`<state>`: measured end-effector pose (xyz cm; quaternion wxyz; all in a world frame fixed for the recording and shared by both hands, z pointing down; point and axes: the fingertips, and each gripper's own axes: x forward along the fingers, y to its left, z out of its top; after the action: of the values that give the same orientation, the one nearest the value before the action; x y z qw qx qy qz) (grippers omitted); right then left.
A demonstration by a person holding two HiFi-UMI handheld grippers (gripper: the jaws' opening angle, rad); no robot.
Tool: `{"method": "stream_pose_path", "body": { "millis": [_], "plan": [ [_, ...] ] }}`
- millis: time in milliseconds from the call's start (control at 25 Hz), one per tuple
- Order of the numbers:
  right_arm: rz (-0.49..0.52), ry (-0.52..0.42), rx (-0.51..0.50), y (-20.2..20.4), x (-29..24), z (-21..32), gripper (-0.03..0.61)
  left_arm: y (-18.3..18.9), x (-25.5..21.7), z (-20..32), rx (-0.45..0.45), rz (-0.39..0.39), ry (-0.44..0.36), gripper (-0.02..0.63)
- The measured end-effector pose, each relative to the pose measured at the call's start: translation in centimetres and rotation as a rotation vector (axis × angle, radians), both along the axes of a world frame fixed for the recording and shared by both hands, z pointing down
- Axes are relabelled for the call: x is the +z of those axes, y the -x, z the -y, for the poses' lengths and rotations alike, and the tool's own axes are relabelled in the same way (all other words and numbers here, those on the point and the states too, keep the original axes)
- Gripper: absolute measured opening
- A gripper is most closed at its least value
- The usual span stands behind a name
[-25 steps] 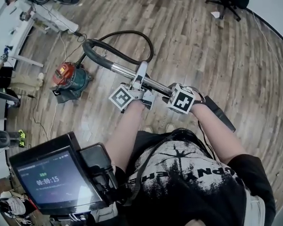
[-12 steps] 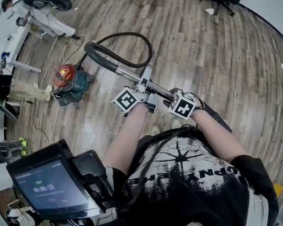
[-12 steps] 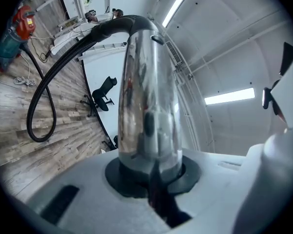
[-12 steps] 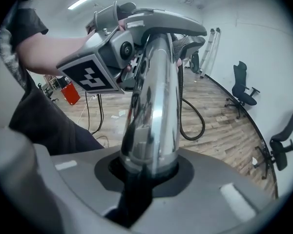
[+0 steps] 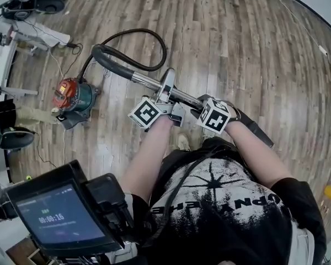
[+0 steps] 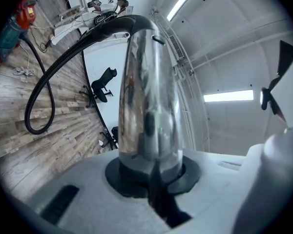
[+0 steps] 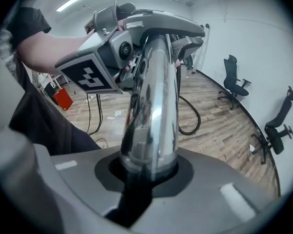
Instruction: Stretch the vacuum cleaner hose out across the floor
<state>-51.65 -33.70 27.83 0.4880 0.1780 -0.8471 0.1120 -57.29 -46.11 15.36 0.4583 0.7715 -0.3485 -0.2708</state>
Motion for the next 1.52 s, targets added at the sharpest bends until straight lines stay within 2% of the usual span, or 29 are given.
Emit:
{"method": "stream_pose_path", "body": {
  "millis": [160, 280, 320, 400, 520, 640, 680, 800, 1120, 1240, 1280, 1400, 1520],
  "plan": [
    [-0.003, 0.014, -0.006, -1.2, 0.0, -0.8, 0.078, -0.9, 0.5, -0.7, -0.01, 0.005, 0.022, 0.04],
    [-0.002, 0.017, -0.035, -3.7, -0.1, -1.5, 0.078, -4.1, -0.1, -1.7, -0.027, -0.157, 0.074, 0.04],
    [0.001, 0.015, -0.048, -4.8, -0.1, -1.6, 0.078, -5.1, -0.4, -2.0, -0.039, -0.155, 0.064, 0.04],
    [0.013, 0.016, -0.083, -7.4, -0.2, -2.2, 0.078, -7.0, -0.6, -2.5, -0.075, -0.069, 0.021, 0.04],
    [0.023, 0.029, -0.144, -11.6, 0.0, -3.5, 0.078, -11.4, -1.3, -3.9, -0.109, -0.15, -0.002, 0.04],
    [0.039, 0.039, -0.189, -15.5, 0.5, -5.0, 0.078, -13.8, 0.4, -5.5, -0.172, 0.003, 0.008, 0.04],
    [0.049, 0.041, -0.201, -16.5, 0.6, -5.2, 0.078, -14.8, 0.5, -5.8, -0.185, 0.015, 0.006, 0.04],
    [0.082, 0.052, -0.244, -18.2, 0.6, -6.3, 0.078, -17.2, -0.7, -6.8, -0.203, -0.027, -0.033, 0.04],
    [0.114, 0.07, -0.315, -19.3, 0.4, -8.9, 0.078, -18.0, -1.1, -9.6, -0.268, 0.005, -0.028, 0.04],
    [0.12, 0.063, -0.326, -18.9, -0.1, -10.0, 0.078, -16.7, -0.8, -11.2, -0.299, 0.092, 0.0, 0.04],
    [0.116, 0.058, -0.327, -18.8, -0.2, -10.3, 0.078, -16.6, -1.0, -11.6, -0.302, 0.089, -0.004, 0.04],
    [0.108, 0.05, -0.332, -18.4, -0.8, -11.7, 0.078, -16.8, -2.5, -12.9, -0.281, -0.009, -0.056, 0.04],
    [0.081, 0.051, -0.332, -17.9, -0.9, -13.7, 0.078, -15.9, -2.7, -15.0, -0.284, -0.028, -0.064, 0.04]
  ]
}}
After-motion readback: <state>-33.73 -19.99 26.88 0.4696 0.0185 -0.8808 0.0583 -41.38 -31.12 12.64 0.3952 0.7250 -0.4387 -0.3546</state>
